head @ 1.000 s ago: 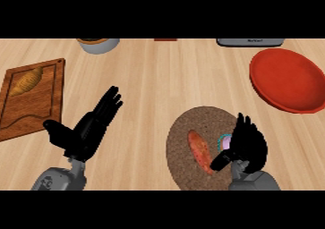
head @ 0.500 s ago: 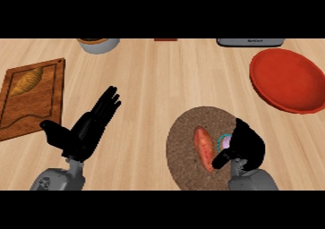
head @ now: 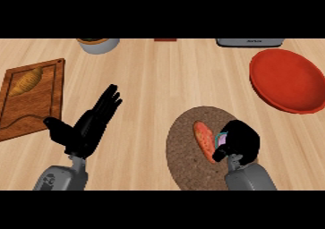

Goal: Pick the cupcake from the placemat and place it in the bowl

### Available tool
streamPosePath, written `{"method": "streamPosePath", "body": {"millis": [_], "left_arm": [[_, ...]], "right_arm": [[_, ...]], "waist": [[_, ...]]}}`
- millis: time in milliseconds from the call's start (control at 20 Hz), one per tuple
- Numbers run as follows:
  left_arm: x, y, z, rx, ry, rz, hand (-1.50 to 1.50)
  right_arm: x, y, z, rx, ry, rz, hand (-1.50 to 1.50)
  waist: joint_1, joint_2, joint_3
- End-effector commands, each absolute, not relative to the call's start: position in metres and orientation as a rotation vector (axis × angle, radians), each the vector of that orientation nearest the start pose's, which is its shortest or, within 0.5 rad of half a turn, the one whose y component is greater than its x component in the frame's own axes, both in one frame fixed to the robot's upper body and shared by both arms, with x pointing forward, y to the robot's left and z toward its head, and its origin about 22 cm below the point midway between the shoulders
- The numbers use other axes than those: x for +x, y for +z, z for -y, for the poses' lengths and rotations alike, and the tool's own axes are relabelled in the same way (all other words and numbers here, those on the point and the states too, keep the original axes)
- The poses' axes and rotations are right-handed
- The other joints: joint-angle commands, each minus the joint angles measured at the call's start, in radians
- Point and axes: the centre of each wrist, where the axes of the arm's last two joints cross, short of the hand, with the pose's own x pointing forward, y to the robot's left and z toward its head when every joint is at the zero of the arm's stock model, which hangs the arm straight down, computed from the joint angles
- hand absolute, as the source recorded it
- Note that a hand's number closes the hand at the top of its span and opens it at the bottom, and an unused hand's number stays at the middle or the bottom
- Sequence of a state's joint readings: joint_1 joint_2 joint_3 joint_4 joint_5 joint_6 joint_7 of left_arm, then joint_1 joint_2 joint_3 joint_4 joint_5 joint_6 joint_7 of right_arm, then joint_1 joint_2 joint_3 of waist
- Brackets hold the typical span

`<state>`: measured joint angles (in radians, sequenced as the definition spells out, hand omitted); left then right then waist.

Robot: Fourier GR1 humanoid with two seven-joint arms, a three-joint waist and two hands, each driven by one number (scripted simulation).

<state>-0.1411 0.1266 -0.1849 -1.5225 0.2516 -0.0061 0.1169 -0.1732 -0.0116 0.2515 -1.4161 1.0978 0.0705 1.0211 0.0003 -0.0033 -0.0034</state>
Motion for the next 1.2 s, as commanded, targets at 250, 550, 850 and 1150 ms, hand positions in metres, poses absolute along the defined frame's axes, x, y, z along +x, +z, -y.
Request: {"method": "streamPosePath", "body": {"millis": [250, 550, 850, 1150], "left_arm": [[0.277, 0.044, -0.176, -0.283, -0.150, 1.485, 0.00], [0.264, 0.025, -0.209, -0.277, -0.130, 1.488, 0.00], [0.263, 0.037, -0.190, -0.268, -0.117, 1.487, 0.00], [0.258, 0.013, -0.213, -0.264, -0.142, 1.469, 0.00]], "right_arm": [[0.259, -0.010, 0.123, -1.101, 0.688, 0.612, 1.50], [0.265, -0.011, 0.173, -0.934, 1.186, 0.849, 1.50], [0.258, 0.015, 0.203, -1.034, 1.242, 1.031, 1.50], [0.235, 0.089, 0.214, -1.050, 1.100, 1.217, 1.50]], "waist": [[0.001, 0.003, 0.004], [0.014, 0.008, 0.004], [-0.003, 0.002, 0.004], [-0.010, 0.000, 0.003]]}}
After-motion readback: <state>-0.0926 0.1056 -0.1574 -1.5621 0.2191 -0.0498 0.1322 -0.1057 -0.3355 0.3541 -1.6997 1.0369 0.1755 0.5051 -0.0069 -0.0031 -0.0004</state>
